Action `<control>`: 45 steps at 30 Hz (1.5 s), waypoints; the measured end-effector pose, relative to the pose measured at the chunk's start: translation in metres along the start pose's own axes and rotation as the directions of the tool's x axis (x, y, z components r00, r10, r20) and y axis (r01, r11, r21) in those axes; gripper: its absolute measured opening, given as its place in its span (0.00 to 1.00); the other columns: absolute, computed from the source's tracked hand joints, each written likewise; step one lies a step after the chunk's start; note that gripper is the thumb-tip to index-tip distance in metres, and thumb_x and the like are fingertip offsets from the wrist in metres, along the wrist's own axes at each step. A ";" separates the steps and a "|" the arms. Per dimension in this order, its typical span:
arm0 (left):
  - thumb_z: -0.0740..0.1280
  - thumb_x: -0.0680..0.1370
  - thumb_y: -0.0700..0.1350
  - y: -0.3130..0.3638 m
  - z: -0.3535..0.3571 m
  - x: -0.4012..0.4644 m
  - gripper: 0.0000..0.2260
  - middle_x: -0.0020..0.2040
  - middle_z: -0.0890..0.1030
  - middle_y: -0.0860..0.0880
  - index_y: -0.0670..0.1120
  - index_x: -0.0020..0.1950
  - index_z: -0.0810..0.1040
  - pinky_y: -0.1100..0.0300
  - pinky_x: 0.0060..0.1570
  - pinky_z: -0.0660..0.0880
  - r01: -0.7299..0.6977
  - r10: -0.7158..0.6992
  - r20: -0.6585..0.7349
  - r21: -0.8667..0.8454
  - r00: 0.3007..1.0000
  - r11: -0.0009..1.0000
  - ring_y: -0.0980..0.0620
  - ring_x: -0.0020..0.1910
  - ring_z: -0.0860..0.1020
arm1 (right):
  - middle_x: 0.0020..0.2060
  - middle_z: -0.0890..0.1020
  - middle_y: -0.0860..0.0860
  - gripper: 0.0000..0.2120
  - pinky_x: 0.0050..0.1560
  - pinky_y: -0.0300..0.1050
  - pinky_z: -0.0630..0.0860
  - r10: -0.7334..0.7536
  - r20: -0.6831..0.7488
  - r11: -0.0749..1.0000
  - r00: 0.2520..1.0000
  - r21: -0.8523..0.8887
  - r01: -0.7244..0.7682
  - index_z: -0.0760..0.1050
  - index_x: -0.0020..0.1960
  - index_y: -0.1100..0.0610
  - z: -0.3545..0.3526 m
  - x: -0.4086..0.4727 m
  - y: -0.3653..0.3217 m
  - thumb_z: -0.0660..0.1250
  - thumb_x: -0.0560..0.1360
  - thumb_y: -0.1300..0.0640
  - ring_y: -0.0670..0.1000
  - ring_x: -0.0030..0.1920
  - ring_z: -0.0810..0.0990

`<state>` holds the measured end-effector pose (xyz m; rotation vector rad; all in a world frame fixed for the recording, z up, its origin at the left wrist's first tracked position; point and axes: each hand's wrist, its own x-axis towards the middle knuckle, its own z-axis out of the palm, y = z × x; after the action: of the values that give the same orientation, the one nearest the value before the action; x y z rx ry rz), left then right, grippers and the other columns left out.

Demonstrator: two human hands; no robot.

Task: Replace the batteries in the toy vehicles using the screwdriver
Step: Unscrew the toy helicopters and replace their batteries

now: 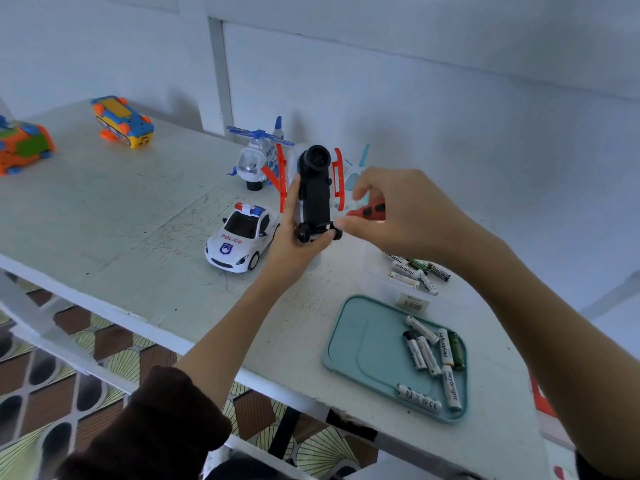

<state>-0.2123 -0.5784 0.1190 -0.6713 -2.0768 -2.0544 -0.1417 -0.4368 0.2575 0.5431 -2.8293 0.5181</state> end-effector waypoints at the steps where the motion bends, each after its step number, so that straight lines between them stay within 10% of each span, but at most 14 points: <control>1: 0.67 0.73 0.34 0.001 0.000 0.000 0.39 0.71 0.64 0.60 0.58 0.75 0.50 0.45 0.61 0.75 -0.001 0.001 -0.006 -0.001 1.000 1.000 0.50 0.67 0.72 | 0.32 0.76 0.50 0.17 0.34 0.42 0.68 0.064 0.034 0.996 0.997 -0.058 -0.062 0.73 0.38 0.58 -0.001 0.000 -0.001 0.62 0.75 0.45 0.46 0.31 0.71; 5: 0.67 0.73 0.35 0.001 0.000 0.001 0.39 0.68 0.65 0.70 0.59 0.75 0.50 0.45 0.60 0.75 0.013 -0.012 -0.015 0.010 1.000 1.000 0.49 0.64 0.75 | 0.26 0.71 0.52 0.24 0.28 0.40 0.59 0.100 0.005 0.958 0.995 -0.269 -0.095 0.65 0.28 0.58 0.001 -0.002 -0.002 0.53 0.80 0.48 0.49 0.26 0.65; 9: 0.67 0.74 0.34 0.001 -0.001 -0.001 0.39 0.73 0.63 0.58 0.57 0.76 0.49 0.43 0.61 0.74 -0.004 0.004 -0.013 0.004 1.000 1.000 0.45 0.66 0.73 | 0.33 0.73 0.49 0.04 0.32 0.41 0.65 -0.095 -0.020 0.983 0.995 -0.159 0.091 0.75 0.39 0.58 0.004 -0.002 0.001 0.64 0.72 0.60 0.49 0.33 0.70; 14: 0.67 0.75 0.31 0.002 -0.002 -0.001 0.40 0.75 0.60 0.52 0.56 0.76 0.48 0.46 0.63 0.73 -0.002 0.002 0.002 0.010 1.000 1.000 0.48 0.68 0.71 | 0.34 0.72 0.41 0.07 0.37 0.44 0.71 -0.061 0.017 0.992 0.998 -0.106 0.062 0.77 0.48 0.52 0.004 -0.005 0.002 0.66 0.71 0.56 0.45 0.34 0.69; 22: 0.67 0.75 0.31 0.004 -0.008 -0.003 0.40 0.61 0.66 0.79 0.63 0.73 0.48 0.55 0.65 0.70 0.092 -0.097 0.108 0.050 0.989 0.994 0.64 0.63 0.72 | 0.28 0.71 0.39 0.06 0.32 0.34 0.62 0.051 -0.037 0.987 0.998 -0.153 -0.057 0.78 0.47 0.48 0.000 -0.016 0.011 0.64 0.73 0.56 0.42 0.32 0.69; 30: 0.64 0.76 0.29 0.008 -0.009 -0.005 0.40 0.57 0.64 0.84 0.58 0.74 0.45 0.72 0.57 0.70 0.114 -0.115 0.126 0.020 0.985 0.993 0.75 0.59 0.70 | 0.26 0.71 0.41 0.05 0.32 0.35 0.61 0.061 -0.015 0.991 0.998 -0.117 -0.062 0.77 0.46 0.48 0.004 -0.019 0.022 0.64 0.73 0.57 0.40 0.30 0.69; 34: 0.66 0.75 0.32 0.007 -0.011 -0.005 0.41 0.64 0.63 0.78 0.63 0.73 0.47 0.59 0.64 0.71 0.125 -0.125 0.120 0.013 0.985 0.992 0.66 0.63 0.71 | 0.25 0.69 0.43 0.05 0.32 0.38 0.62 0.053 0.018 0.995 0.998 -0.091 -0.051 0.75 0.46 0.50 0.011 -0.019 0.028 0.64 0.73 0.59 0.42 0.29 0.67; 45: 0.64 0.73 0.25 0.006 -0.010 -0.005 0.40 0.66 0.61 0.68 0.56 0.73 0.51 0.75 0.52 0.70 0.127 -0.124 0.076 -0.040 0.989 0.991 0.74 0.58 0.71 | 0.27 0.65 0.43 0.04 0.29 0.40 0.62 0.026 0.076 0.993 0.997 -0.120 -0.017 0.68 0.51 0.58 0.040 -0.029 0.036 0.58 0.76 0.61 0.49 0.28 0.65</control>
<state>-0.2079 -0.5890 0.1228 -0.6476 -2.1714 -2.1806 -0.1354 -0.4111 0.2022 0.5210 -2.9191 0.3356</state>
